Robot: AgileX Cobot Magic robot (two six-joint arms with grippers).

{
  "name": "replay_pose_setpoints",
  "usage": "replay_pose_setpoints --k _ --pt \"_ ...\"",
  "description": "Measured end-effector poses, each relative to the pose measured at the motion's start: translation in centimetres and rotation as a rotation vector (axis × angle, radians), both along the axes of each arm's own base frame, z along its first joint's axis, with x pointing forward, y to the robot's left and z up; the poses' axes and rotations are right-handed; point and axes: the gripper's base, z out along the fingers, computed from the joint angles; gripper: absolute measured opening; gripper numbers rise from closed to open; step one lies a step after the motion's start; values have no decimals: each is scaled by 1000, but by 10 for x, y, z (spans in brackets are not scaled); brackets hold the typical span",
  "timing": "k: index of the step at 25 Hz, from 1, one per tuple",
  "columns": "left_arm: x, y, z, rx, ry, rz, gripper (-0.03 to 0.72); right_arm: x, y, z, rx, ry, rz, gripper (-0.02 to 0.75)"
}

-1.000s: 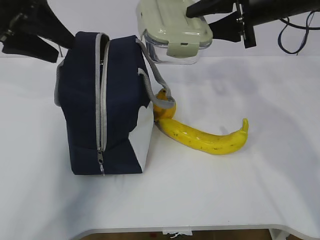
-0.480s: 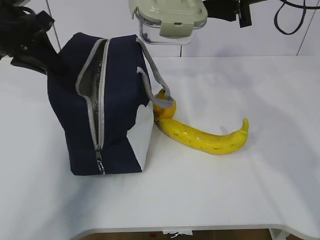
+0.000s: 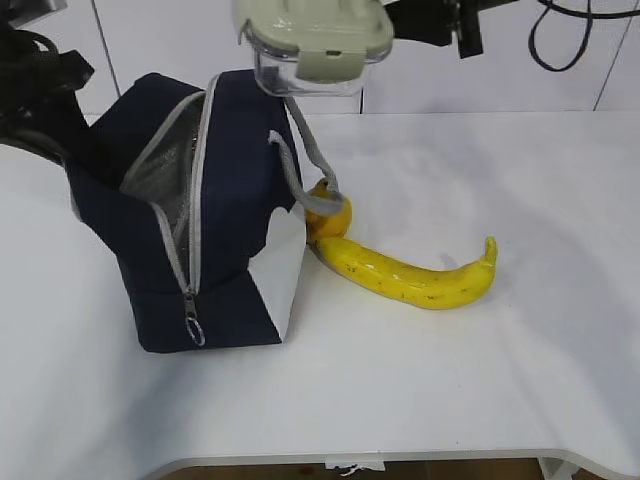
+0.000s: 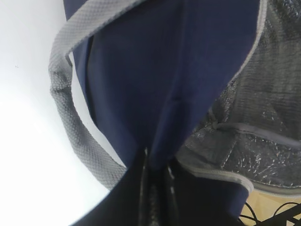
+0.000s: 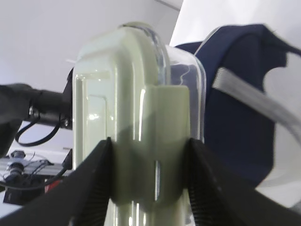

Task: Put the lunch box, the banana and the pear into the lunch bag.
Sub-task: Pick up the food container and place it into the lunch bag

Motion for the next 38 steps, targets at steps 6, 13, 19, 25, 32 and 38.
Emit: replay_pose_setpoints --k 6,13,19,25,32,38 --pt "-1 0 0 1 7 -4 11 -12 34 0 0 1 90 355" --pt "-1 0 0 -2 7 -3 11 -14 57 -2 -13 -34 87 355" --pt "-1 -3 1 -36 12 2 10 -9 80 -25 -29 -2 109 355" --pt "-1 -4 2 -55 15 5 10 3 82 -37 -48 -4 34 355" --pt "-1 -8 4 -100 17 6 10 16 83 -66 -93 31 3 355" --pt "4 -11 23 -142 -42 -2 10 24 79 -90 -241 17 -6 355"
